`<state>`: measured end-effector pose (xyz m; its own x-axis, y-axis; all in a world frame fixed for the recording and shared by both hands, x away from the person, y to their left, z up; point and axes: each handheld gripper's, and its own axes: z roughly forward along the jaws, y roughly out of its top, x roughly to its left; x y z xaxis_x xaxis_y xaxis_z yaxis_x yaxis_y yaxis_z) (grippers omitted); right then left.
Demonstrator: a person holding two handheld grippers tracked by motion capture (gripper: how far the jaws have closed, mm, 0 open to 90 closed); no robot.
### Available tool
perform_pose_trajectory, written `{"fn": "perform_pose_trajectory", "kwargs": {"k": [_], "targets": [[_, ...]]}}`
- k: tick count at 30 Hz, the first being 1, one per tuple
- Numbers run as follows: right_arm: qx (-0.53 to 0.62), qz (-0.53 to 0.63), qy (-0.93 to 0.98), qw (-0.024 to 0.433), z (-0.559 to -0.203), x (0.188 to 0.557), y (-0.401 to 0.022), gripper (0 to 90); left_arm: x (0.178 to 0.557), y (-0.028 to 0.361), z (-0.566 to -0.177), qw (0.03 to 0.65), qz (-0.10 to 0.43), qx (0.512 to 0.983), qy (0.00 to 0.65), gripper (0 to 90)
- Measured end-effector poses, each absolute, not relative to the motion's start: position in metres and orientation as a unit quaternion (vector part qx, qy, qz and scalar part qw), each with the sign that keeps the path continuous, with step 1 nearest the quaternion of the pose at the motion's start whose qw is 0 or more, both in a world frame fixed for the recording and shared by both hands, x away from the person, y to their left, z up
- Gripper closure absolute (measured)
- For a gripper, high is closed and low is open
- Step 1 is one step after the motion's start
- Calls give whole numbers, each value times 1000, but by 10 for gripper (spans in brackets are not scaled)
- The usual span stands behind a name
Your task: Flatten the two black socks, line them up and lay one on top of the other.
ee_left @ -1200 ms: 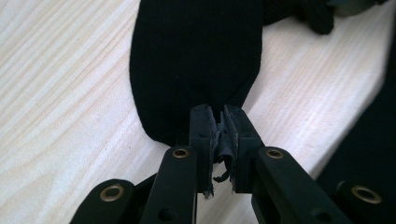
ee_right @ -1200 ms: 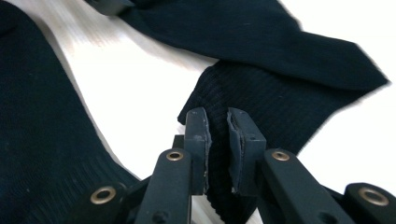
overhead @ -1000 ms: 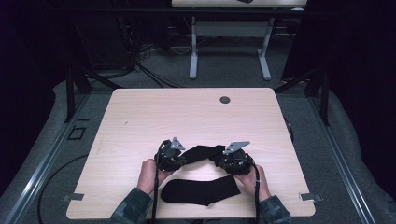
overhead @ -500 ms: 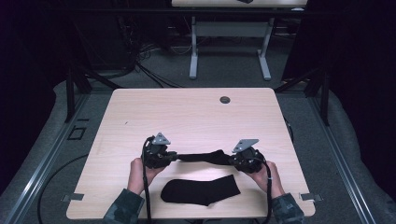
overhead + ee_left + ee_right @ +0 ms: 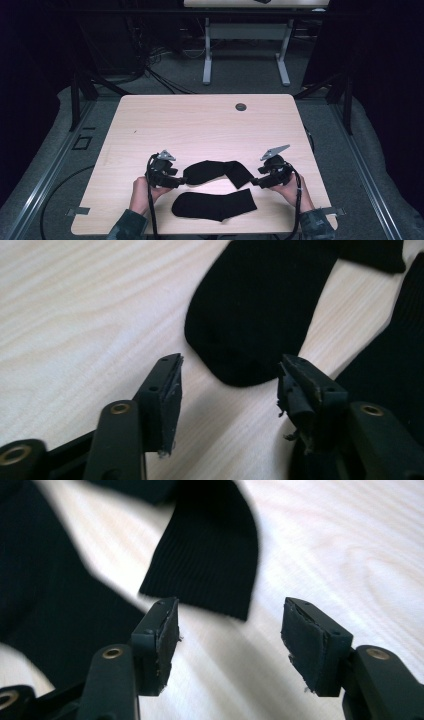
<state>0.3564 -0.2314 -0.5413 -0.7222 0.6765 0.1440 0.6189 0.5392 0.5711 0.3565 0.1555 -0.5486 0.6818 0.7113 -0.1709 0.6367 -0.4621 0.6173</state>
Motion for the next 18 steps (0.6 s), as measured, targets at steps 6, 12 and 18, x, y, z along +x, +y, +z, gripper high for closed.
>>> {"fn": "perform_pose_trajectory", "kwargs": {"k": [6, 12, 18], "targets": [[403, 304, 863, 32, -551, 372, -220, 462, 362, 144, -553, 324, 44, 855, 402, 422], [408, 288, 866, 18, -558, 378, -209, 533, 365, 135, -558, 308, 42, 862, 399, 481], [406, 277, 871, 10, -559, 379, -209, 617, 366, 128, -562, 289, 48, 870, 398, 567]]}}
